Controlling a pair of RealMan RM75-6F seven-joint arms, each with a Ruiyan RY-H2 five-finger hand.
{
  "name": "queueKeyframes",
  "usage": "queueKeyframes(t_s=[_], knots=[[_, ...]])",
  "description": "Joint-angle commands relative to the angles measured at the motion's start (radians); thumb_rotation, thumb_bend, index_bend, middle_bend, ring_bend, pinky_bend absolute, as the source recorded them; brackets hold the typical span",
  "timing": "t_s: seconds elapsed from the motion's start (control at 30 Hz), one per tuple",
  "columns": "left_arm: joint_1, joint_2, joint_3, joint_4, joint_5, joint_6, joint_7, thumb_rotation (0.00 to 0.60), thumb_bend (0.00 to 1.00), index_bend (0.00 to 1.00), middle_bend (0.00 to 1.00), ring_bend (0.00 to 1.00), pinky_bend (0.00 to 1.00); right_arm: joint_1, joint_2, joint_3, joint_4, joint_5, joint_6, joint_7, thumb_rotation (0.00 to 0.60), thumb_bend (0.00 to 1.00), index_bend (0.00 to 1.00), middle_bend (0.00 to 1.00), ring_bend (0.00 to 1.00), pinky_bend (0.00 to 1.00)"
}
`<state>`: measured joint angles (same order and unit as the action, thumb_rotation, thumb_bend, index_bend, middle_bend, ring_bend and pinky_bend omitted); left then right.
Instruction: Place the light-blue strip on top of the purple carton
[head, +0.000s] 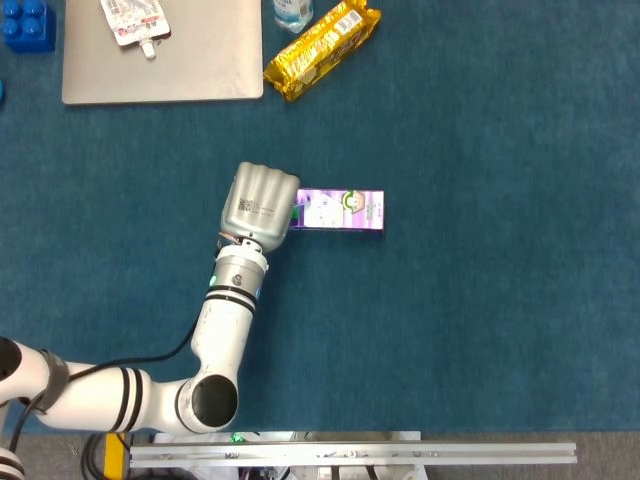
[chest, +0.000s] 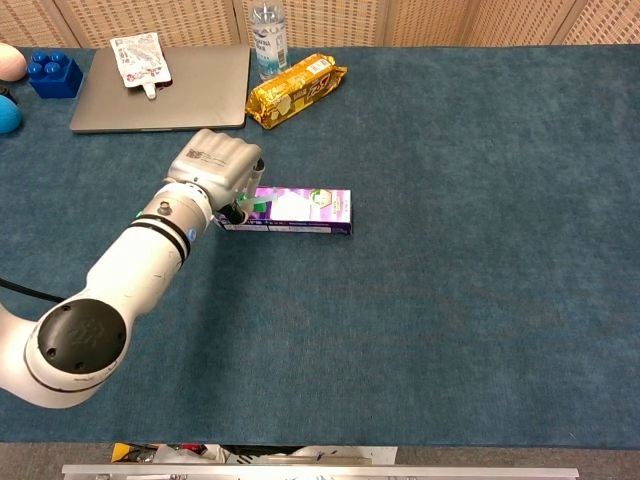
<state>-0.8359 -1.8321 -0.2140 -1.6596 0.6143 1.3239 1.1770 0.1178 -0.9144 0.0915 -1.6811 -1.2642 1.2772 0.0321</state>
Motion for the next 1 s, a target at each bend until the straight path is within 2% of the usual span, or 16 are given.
queueKeyframes(t_s=[0.03, 0.4, 0.53, 0.77, 1.0], knots=[[-0.002, 0.009, 0.002, -0.018, -0.012, -0.001, -0.004, 0.600, 0.37, 0.50, 1.00, 1.00, 1.00, 0.000, -0.001, 0.000, 0.001, -0.001, 0.000, 0.000, 0.600, 0.26, 0.02, 0.41, 0.37, 0.36], [-0.014, 0.028, 0.015, -0.061, -0.015, 0.012, -0.012, 0.600, 0.37, 0.50, 1.00, 1.00, 1.00, -0.004, 0.000, 0.002, -0.001, 0.000, 0.005, 0.000, 0.600, 0.26, 0.02, 0.41, 0.37, 0.36], [-0.009, 0.041, 0.031, -0.074, 0.043, 0.012, -0.055, 0.600, 0.37, 0.48, 1.00, 1.00, 1.00, -0.006, 0.000, 0.002, -0.002, -0.001, 0.008, 0.001, 0.600, 0.26, 0.02, 0.41, 0.37, 0.36], [0.024, 0.143, 0.072, -0.135, 0.181, -0.063, -0.219, 0.600, 0.43, 0.43, 1.00, 1.00, 1.00, -0.006, 0.002, 0.002, -0.007, -0.009, 0.012, 0.000, 0.600, 0.26, 0.02, 0.41, 0.37, 0.36], [0.036, 0.226, 0.108, -0.179, 0.202, -0.133, -0.282, 0.600, 0.46, 0.42, 1.00, 1.00, 1.00, -0.006, 0.002, 0.002, -0.016, -0.015, 0.015, -0.005, 0.600, 0.26, 0.02, 0.41, 0.37, 0.36]])
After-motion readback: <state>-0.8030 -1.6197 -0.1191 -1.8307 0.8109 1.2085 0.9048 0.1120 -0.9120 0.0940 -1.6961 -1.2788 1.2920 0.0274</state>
